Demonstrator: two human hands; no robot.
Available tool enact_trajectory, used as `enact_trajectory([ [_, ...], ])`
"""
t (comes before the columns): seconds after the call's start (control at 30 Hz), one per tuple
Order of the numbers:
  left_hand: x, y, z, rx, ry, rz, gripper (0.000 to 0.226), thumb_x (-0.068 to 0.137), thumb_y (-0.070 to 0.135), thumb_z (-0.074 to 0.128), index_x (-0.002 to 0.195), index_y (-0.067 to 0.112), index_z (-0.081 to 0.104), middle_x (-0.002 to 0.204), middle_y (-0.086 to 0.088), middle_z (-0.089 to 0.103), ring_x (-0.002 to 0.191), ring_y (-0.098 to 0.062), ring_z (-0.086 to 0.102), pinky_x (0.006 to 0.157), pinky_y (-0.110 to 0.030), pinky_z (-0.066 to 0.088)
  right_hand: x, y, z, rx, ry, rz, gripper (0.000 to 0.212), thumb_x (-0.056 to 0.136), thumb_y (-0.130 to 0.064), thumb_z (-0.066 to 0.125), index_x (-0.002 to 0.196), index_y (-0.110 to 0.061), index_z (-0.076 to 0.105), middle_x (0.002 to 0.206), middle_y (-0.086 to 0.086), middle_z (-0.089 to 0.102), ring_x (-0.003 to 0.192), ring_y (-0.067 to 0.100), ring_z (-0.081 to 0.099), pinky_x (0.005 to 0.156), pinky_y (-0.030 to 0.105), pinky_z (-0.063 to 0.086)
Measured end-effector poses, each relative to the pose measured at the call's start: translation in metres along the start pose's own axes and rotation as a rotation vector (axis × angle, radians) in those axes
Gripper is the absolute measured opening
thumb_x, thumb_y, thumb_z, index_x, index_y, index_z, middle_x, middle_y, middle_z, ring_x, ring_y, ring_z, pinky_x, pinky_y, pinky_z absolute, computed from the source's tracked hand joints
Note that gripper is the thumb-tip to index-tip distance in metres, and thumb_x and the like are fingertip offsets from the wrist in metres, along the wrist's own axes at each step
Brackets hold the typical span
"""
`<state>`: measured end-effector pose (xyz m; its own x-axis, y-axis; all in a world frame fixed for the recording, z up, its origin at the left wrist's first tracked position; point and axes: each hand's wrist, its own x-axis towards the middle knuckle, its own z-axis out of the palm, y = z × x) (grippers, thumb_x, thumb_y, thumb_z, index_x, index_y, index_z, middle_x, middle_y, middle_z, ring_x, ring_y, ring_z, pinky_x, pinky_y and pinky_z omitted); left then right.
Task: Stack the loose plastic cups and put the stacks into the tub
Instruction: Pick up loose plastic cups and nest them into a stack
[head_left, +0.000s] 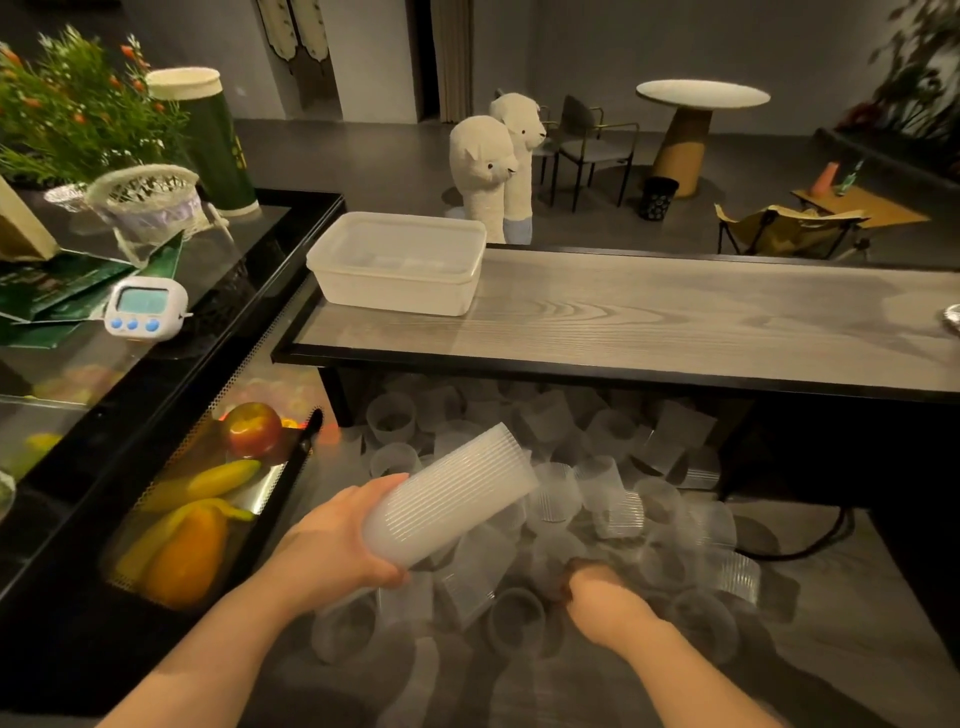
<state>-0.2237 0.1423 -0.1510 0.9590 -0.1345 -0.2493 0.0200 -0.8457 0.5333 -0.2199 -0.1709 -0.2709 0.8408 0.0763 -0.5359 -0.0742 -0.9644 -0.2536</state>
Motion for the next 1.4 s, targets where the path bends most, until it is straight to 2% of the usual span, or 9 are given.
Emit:
enact_trajectory([
  [0.07,0.004,0.003,0.001,-0.006,-0.015,0.006,0.101,0.052,0.05,0.086,0.134,0.059,0.026,0.119,0.026,0.043,0.106,-0.008,0.05,0.092,-0.036,0.053,-0.016,0.004,-0.012,0.054,0.07,-0.013,0.029,0.093,-0.024,0.049,0.119,-0.019,0.061,0.12,0.004,0.061,0.112,0.023,0.058,0.097,0.033,0.048],
  [0.2,0.013,0.01,0.003,0.011,-0.035,0.022,0.103,0.05,0.051,0.084,0.136,0.057,0.028,0.12,0.023,0.045,0.107,-0.007,0.051,0.096,-0.039,0.051,-0.039,0.009,-0.045,0.261,0.293,-0.011,0.009,0.089,-0.03,0.057,0.082,-0.034,0.058,0.085,-0.011,0.063,0.087,0.014,0.062,0.076,0.028,0.05],
  [0.4,0.023,0.019,0.006,0.034,-0.052,0.065,0.101,0.049,0.054,0.083,0.133,0.06,0.026,0.12,0.023,0.046,0.106,-0.006,0.052,0.096,-0.037,0.051,-0.06,0.0,-0.107,1.122,0.656,-0.098,0.027,0.092,-0.014,0.064,0.102,-0.039,0.059,0.083,0.001,0.068,0.065,0.014,0.062,0.062,0.029,0.054],
  [0.53,0.027,0.027,0.006,0.034,-0.068,0.093,0.103,0.048,0.057,0.081,0.137,0.057,0.028,0.12,0.022,0.047,0.106,-0.007,0.052,0.095,-0.035,0.05,-0.069,-0.014,-0.137,1.34,0.624,-0.202,0.028,0.096,-0.01,0.056,0.113,-0.029,0.066,0.087,0.005,0.071,0.066,0.012,0.06,0.063,0.026,0.054],
  [0.8,0.027,0.046,0.004,0.028,-0.042,0.144,0.1,0.053,0.052,0.083,0.137,0.056,0.029,0.118,0.026,0.045,0.102,-0.004,0.052,0.087,-0.027,0.048,-0.066,-0.022,-0.146,1.135,0.595,-0.199,0.031,0.096,-0.012,0.057,0.114,-0.035,0.067,0.083,-0.002,0.072,0.062,0.006,0.059,0.066,0.019,0.054],
  [1.03,0.035,0.06,0.012,0.059,-0.027,0.101,0.102,0.049,0.055,0.077,0.138,0.057,0.028,0.114,0.022,0.048,0.098,-0.006,0.053,0.083,-0.032,0.052,-0.068,-0.02,-0.134,0.954,0.481,-0.257,0.038,0.102,-0.017,0.045,0.124,-0.048,0.05,0.071,-0.006,0.064,0.061,-0.002,0.058,0.062,0.01,0.048],
  [1.17,0.038,0.068,0.018,0.055,-0.04,0.109,0.1,0.049,0.056,0.075,0.137,0.059,0.027,0.114,0.023,0.048,0.097,-0.005,0.053,0.083,-0.033,0.052,-0.062,-0.002,-0.133,1.01,0.44,-0.256,0.042,0.102,-0.016,0.046,0.127,-0.05,0.05,0.1,-0.017,0.066,0.068,0.002,0.061,0.068,0.018,0.053],
  [1.3,0.042,0.08,0.023,0.027,-0.047,0.12,0.1,0.049,0.057,0.075,0.136,0.06,0.028,0.117,0.022,0.049,0.1,-0.006,0.054,0.085,-0.035,0.053,-0.057,0.029,-0.125,0.905,0.501,-0.113,0.03,0.1,-0.018,0.05,0.116,-0.043,0.054,0.103,-0.008,0.065,0.07,0.007,0.063,0.06,0.018,0.05],
  [1.4,0.044,0.085,0.028,0.029,-0.051,0.119,0.1,0.05,0.057,0.076,0.137,0.059,0.028,0.118,0.022,0.049,0.101,-0.005,0.053,0.086,-0.036,0.053,-0.05,0.059,-0.104,0.486,0.357,0.107,0.015,0.097,-0.026,0.052,0.11,-0.033,0.054,0.106,0.001,0.065,0.09,0.016,0.063,0.069,0.024,0.049],
])
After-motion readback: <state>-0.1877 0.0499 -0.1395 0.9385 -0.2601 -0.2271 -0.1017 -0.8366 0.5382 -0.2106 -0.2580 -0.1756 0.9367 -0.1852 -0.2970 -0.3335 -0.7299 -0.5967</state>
